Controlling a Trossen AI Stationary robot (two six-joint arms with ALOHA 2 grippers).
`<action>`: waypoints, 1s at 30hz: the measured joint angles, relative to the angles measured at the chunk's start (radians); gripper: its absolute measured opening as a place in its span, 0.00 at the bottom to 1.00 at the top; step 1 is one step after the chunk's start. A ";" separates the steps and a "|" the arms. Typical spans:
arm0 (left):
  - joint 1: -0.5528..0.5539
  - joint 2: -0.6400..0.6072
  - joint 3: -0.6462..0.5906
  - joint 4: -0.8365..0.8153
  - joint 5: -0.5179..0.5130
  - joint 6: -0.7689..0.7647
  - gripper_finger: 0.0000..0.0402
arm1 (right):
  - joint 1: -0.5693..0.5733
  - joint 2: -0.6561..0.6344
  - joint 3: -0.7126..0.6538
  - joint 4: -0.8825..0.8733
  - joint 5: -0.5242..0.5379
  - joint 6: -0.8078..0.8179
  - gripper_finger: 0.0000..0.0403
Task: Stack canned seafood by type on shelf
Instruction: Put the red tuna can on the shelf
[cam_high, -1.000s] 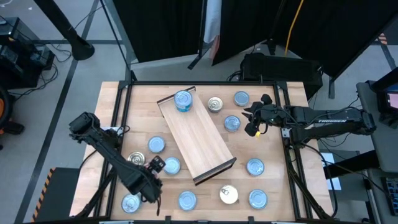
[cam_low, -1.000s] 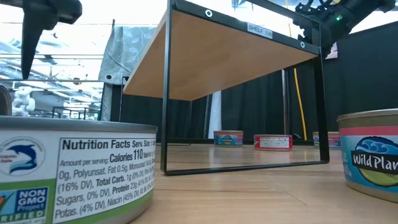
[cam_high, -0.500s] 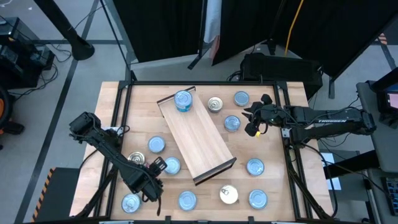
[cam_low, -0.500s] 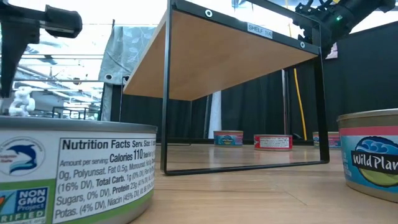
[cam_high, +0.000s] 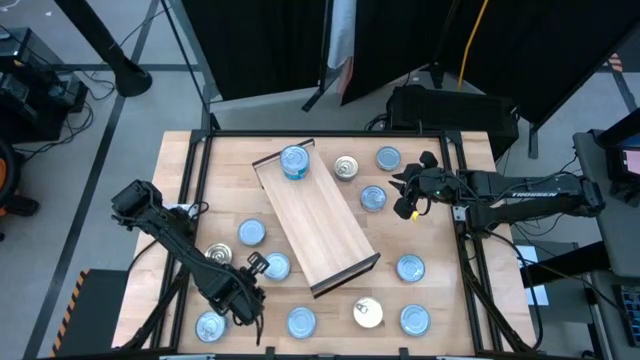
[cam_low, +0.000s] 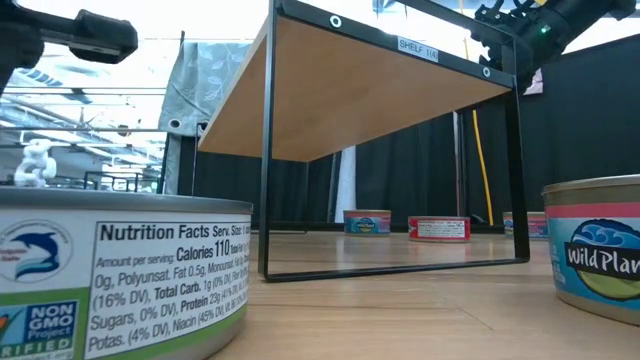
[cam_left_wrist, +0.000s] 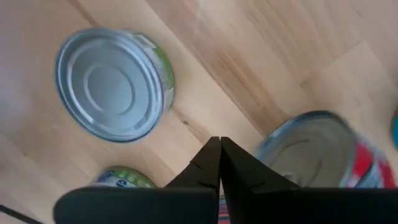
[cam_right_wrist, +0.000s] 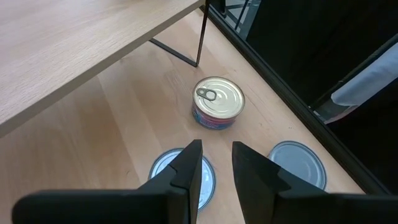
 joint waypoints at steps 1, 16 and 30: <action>0.000 0.000 0.000 0.000 -0.003 -0.013 0.01 | 0.000 0.000 0.000 0.000 0.000 0.000 0.20; -0.021 -0.004 0.329 -0.364 0.022 -1.336 0.06 | 0.000 0.000 0.000 0.000 0.000 0.030 0.20; -0.201 -0.002 0.285 -0.402 0.096 -2.215 0.52 | 0.002 0.000 0.000 0.000 -0.028 0.062 0.20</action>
